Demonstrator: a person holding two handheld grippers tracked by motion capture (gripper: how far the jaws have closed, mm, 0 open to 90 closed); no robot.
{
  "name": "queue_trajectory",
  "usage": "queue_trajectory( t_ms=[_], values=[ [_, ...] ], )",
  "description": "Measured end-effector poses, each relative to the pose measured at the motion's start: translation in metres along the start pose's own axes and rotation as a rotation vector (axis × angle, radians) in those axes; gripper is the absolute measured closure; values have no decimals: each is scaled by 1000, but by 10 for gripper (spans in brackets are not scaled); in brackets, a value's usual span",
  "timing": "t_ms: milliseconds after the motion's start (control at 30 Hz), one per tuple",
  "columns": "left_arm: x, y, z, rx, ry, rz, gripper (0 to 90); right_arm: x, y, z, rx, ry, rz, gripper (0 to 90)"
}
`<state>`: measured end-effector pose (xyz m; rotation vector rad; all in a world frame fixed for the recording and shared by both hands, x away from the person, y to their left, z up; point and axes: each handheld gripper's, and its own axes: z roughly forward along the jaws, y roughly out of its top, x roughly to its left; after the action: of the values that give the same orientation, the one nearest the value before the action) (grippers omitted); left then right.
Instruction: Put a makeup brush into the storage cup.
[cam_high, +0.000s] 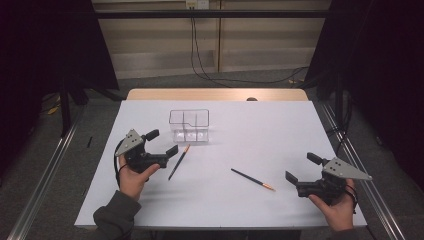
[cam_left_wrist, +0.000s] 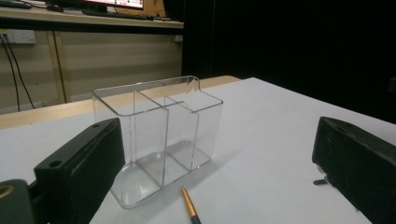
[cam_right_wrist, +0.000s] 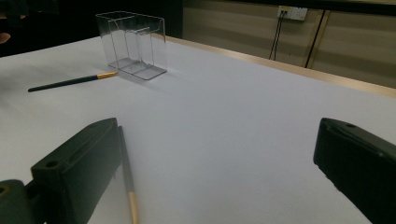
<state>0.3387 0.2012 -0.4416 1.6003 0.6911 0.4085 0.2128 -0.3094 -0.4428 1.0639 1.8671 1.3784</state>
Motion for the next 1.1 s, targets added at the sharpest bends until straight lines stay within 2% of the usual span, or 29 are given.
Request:
queue_trajectory(
  t_ms=[33, 67, 133, 167, 200, 300, 333, 367, 433, 467, 533, 567, 633, 667, 700, 800, 833, 867, 900, 933, 967, 1000, 1033, 1100],
  values=[
    [1, 1, 1, 7, 5, 11, 22, 0, 0, 0, 0, -1, 0, 2],
    [-1, 0, 4, 2, 12, -7, 22, 0, 0, 0, 1, -1, 0, 2],
    [0, 0, 7, 8, 4, -3, 22, 0, 0, 0, 0, -1, -1, 2],
    [-1, 0, 10, 5, 20, -14, 22, 0, 0, 0, 1, -2, 0, 2],
    [0, -1, 11, 5, 6, -13, 22, 0, 0, 0, 0, -1, 0, 2],
    [-1, -1, 16, 12, 16, -20, 22, 0, 0, 0, 0, 0, 0, 2],
    [1, -1, 18, 19, 10, -5, 22, 0, 0, 0, 1, 0, -1, 2],
    [0, -1, 20, 16, 11, -21, 22, 0, 0, 0, 1, 0, -2, 2],
    [1, -1, 22, 25, 10, -9, 22, -1, 0, 0, 2, 2, -1, 2],
    [0, -1, 23, 29, 20, -19, 22, -1, 0, 0, 2, -1, -3, 2],
    [1, -1, 25, 26, 8, -27, 22, -1, -1, 0, 3, 4, -1, 2],
    [1, -1, 26, 32, 20, -28, 22, -2, -1, -1, 6, 4, -1, 2],
    [3, -1, 27, 45, 4, -16, 22, -2, -1, -1, 8, 0, -3, 2],
    [3, 0, 28, 58, 25, -9, 22, -2, -1, -1, 9, -1, -1, 2],
    [3, 0, 29, 60, 8, -15, 22, -2, -1, -1, 7, -3, 0, 2],
    [3, 1, 32, 60, 22, -26, 22, -2, -1, -1, 6, 4, -3, 1],
    [4, 2, 32, 74, 25, -21, 21, -2, -1, -1, 6, 5, -2, 1],
    [6, 2, 33, 77, 8, -16, 22, -2, -1, -1, 7, 3, -2, 2],
    [4, 3, 34, 86, 29, -24, 22, -1, -1, 0, 5, 3, -3, 2],
    [5, 3, 35, 92, 17, -15, 22, -1, -1, 0, 9, 2, -6, 2],
    [4, 4, 36, 110, 34, -14, 22, -1, -1, 0, 10, 2, -6, 2],
    [5, 4, 37, 111, 14, -20, 22, -1, -1, 0, 10, 2, -8, 1],
    [4, 4, 38, 120, 38, -24, 22, -1, -1, 0, 11, 2, -6, 2],
    [4, 6, 40, 137, 42, -29, 23, -1, -1, 0, 9, 1, -3, 2]
  ],
)
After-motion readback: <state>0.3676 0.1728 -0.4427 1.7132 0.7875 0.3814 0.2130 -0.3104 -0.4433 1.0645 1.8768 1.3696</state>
